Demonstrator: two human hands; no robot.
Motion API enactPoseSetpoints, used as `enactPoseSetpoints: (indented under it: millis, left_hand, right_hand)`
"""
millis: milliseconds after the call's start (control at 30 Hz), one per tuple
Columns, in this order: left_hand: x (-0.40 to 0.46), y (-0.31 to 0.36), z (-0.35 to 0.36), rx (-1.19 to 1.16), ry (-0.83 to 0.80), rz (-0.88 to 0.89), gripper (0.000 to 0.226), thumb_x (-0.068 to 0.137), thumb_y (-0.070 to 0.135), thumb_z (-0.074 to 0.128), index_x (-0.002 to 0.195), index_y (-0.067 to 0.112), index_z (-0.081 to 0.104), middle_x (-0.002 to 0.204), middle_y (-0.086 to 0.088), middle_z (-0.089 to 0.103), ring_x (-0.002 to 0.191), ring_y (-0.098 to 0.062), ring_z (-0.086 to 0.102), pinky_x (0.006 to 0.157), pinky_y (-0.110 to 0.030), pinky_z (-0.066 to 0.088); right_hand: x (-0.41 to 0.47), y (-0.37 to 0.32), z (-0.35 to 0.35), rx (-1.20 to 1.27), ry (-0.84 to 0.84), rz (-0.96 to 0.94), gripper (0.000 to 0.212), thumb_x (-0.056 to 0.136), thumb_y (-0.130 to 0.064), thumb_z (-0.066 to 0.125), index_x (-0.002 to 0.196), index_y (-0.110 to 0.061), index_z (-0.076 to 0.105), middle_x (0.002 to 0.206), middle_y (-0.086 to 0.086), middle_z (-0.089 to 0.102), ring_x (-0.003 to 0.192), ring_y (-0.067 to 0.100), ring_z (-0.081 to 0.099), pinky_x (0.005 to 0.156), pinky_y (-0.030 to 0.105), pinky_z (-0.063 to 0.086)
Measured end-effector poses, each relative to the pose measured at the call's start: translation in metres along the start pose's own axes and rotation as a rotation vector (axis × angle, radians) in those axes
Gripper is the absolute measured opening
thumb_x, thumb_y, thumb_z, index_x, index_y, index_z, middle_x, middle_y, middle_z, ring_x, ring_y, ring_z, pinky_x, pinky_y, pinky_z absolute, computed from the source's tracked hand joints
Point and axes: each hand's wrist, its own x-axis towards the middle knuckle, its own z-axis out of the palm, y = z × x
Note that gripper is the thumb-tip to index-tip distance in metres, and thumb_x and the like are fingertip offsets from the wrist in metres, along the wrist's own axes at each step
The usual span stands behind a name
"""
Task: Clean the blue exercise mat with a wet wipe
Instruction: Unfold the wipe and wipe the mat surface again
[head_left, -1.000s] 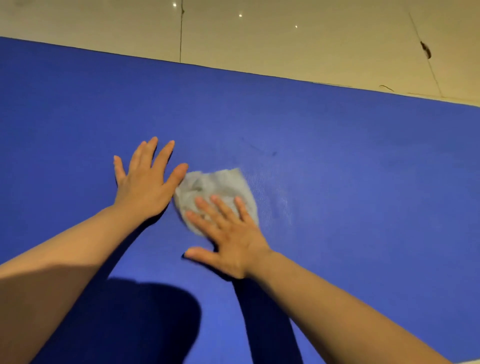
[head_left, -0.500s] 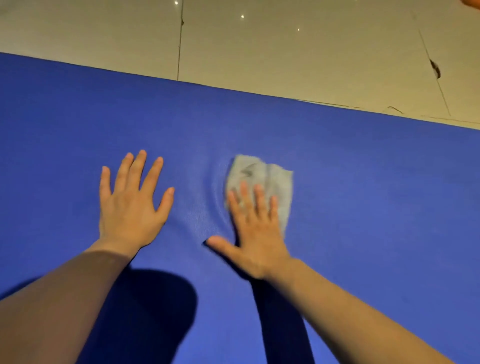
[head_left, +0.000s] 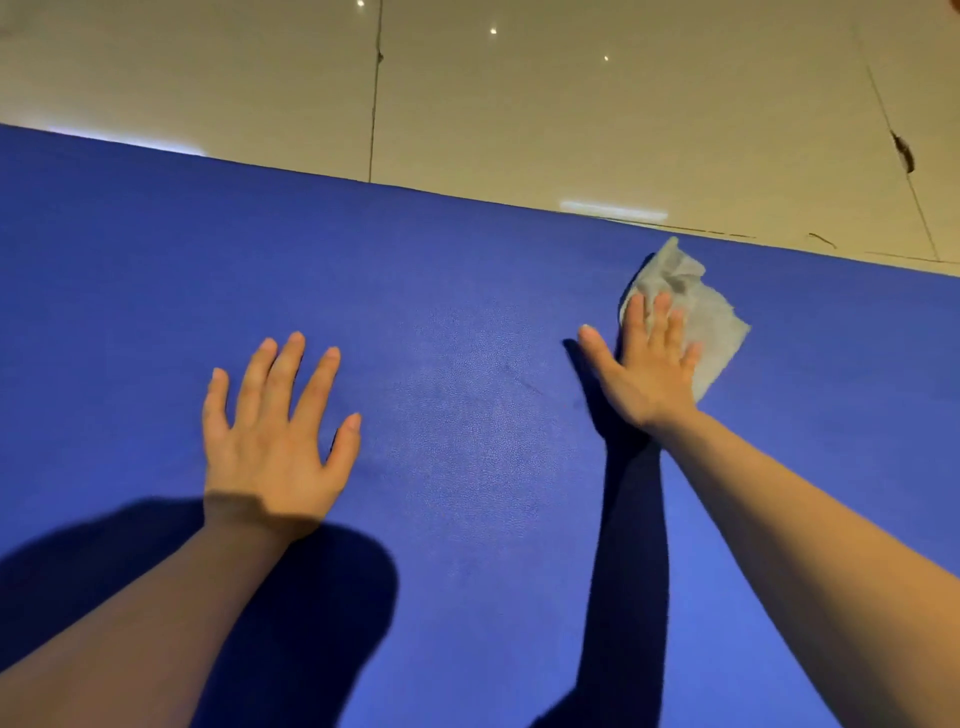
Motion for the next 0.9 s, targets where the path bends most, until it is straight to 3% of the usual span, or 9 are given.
enactPoseSetpoints:
  millis: [67, 133, 200, 300, 400, 533, 667, 800, 900]
  left_hand:
    - [-0.001, 0.0, 0.001, 0.003, 0.017, 0.0, 0.061, 0.093, 0.045, 0.033, 0.142, 0.012, 0.049, 0.15, -0.016, 0.04, 0.141, -0.034, 0.034, 0.114, -0.057, 0.015]
    - [-0.001, 0.001, 0.001, 0.009, 0.036, 0.004, 0.061, 0.093, 0.044, 0.033, 0.142, 0.012, 0.049, 0.15, -0.016, 0.041, 0.14, -0.034, 0.035, 0.113, -0.058, 0.017]
    - [0.0, 0.001, 0.001, 0.024, 0.057, 0.012, 0.059, 0.094, 0.044, 0.035, 0.142, 0.012, 0.049, 0.149, -0.016, 0.041, 0.139, -0.034, 0.036, 0.112, -0.058, 0.02]
    - [0.002, 0.001, 0.001, 0.026, 0.077, 0.021, 0.058, 0.094, 0.043, 0.036, 0.141, 0.012, 0.051, 0.148, -0.016, 0.043, 0.138, -0.034, 0.038, 0.112, -0.058, 0.021]
    - [0.001, 0.001, 0.0, 0.011, 0.045, 0.012, 0.059, 0.093, 0.044, 0.034, 0.141, 0.012, 0.051, 0.148, -0.016, 0.043, 0.138, -0.034, 0.037, 0.113, -0.057, 0.019]
    - [0.001, 0.003, -0.001, 0.007, 0.048, 0.015, 0.059, 0.092, 0.043, 0.035, 0.14, 0.012, 0.051, 0.148, -0.015, 0.043, 0.138, -0.033, 0.038, 0.113, -0.057, 0.02]
    - [0.0, 0.001, 0.0, 0.027, 0.084, 0.031, 0.058, 0.093, 0.041, 0.036, 0.138, 0.01, 0.054, 0.146, -0.017, 0.045, 0.136, -0.033, 0.041, 0.112, -0.058, 0.022]
    - [0.002, 0.004, 0.001, 0.014, 0.089, 0.017, 0.058, 0.092, 0.04, 0.036, 0.137, 0.01, 0.055, 0.145, -0.017, 0.047, 0.135, -0.033, 0.041, 0.111, -0.058, 0.022]
    - [0.001, 0.002, 0.003, 0.027, 0.105, 0.037, 0.057, 0.092, 0.04, 0.037, 0.137, 0.009, 0.056, 0.144, -0.018, 0.048, 0.135, -0.034, 0.043, 0.112, -0.057, 0.023]
  right_hand:
    - [-0.025, -0.04, 0.023, 0.015, 0.012, -0.318, 0.1, 0.085, -0.081, 0.022, 0.157, -0.015, -0.003, 0.162, 0.007, -0.017, 0.148, 0.023, -0.019, 0.119, 0.042, -0.013]
    - [-0.058, -0.078, 0.047, -0.03, -0.044, -0.564, 0.1, 0.082, -0.079, 0.02, 0.156, -0.018, -0.007, 0.16, 0.003, -0.023, 0.146, 0.018, -0.027, 0.117, 0.036, -0.021]
    - [-0.067, -0.092, 0.057, -0.062, -0.063, -0.61, 0.096, 0.082, -0.078, 0.018, 0.155, -0.022, -0.009, 0.161, 0.001, -0.023, 0.145, 0.015, -0.029, 0.116, 0.035, -0.023]
    - [-0.038, -0.07, 0.038, -0.119, -0.086, -0.692, 0.089, 0.081, -0.082, 0.008, 0.154, -0.033, -0.002, 0.162, -0.007, -0.012, 0.147, 0.009, -0.021, 0.119, 0.035, -0.015]
    - [0.003, -0.03, 0.01, -0.106, -0.038, -0.475, 0.081, 0.082, -0.083, 0.012, 0.149, -0.04, -0.008, 0.163, -0.009, -0.008, 0.146, 0.006, -0.015, 0.12, 0.039, -0.009]
    - [0.036, 0.014, -0.019, -0.071, -0.002, -0.089, 0.072, 0.097, -0.062, 0.03, 0.155, -0.034, -0.004, 0.163, -0.006, -0.013, 0.149, 0.013, -0.014, 0.12, 0.043, -0.008]
    - [0.046, -0.027, -0.012, 0.059, 0.085, 0.126, 0.085, 0.094, -0.069, 0.024, 0.156, -0.018, -0.004, 0.163, 0.005, -0.015, 0.149, 0.021, -0.016, 0.12, 0.042, -0.01]
    - [0.039, -0.109, 0.011, 0.068, 0.014, -0.269, 0.081, 0.097, -0.064, 0.024, 0.156, -0.017, -0.006, 0.162, 0.004, -0.017, 0.148, 0.018, -0.021, 0.119, 0.035, -0.015]
    - [0.029, -0.129, 0.019, 0.027, -0.046, -0.475, 0.08, 0.097, -0.063, 0.027, 0.156, -0.02, -0.006, 0.162, 0.0, -0.018, 0.147, 0.014, -0.023, 0.119, 0.034, -0.017]
